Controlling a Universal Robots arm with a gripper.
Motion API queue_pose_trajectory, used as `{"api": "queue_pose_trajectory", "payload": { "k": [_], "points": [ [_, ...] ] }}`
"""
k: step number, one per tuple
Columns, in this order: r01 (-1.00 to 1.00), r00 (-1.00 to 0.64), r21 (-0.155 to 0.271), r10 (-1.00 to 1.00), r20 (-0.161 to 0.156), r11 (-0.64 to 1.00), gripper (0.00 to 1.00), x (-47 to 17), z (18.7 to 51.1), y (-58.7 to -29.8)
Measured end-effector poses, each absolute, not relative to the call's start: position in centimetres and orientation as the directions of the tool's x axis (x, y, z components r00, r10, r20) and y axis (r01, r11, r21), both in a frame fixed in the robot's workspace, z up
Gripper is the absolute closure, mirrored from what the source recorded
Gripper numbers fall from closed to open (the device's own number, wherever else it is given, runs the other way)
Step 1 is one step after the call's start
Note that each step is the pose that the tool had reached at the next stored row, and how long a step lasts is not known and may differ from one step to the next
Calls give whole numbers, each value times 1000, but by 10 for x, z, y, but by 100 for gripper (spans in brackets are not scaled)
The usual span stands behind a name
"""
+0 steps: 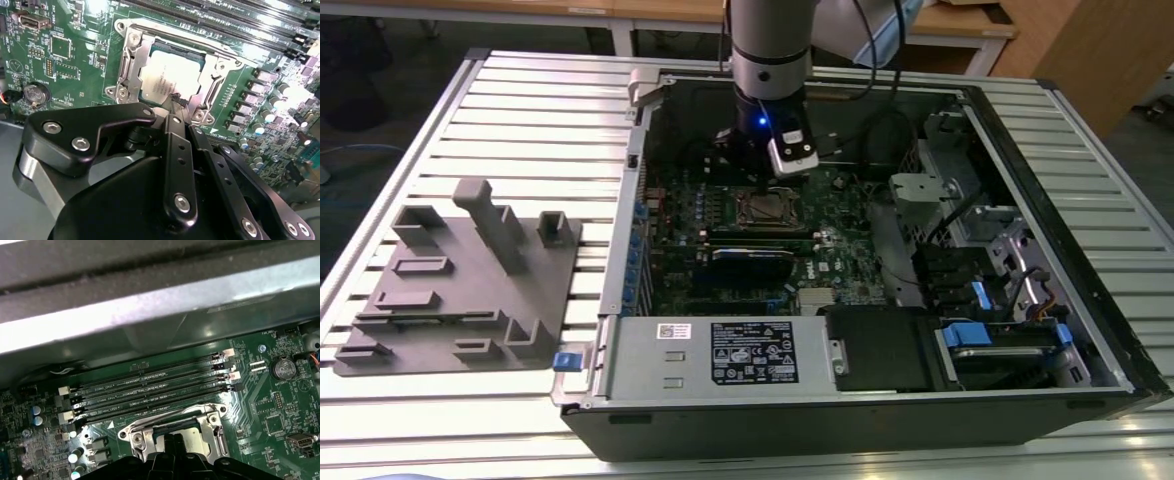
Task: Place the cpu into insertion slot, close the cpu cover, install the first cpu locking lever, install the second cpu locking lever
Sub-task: 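Install the first cpu locking lever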
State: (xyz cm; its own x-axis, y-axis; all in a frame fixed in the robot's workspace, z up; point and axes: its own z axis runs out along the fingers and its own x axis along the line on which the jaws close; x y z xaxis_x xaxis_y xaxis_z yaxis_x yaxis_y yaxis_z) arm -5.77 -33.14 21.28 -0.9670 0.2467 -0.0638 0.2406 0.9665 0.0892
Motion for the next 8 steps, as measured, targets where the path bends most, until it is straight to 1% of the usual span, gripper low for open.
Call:
{"api": "queue_pose_trajectory", "payload": {
  "k": [8],
  "points": [
    [206,-976,88,212,-60,975,89,-47,212,-331]
  ]
}}
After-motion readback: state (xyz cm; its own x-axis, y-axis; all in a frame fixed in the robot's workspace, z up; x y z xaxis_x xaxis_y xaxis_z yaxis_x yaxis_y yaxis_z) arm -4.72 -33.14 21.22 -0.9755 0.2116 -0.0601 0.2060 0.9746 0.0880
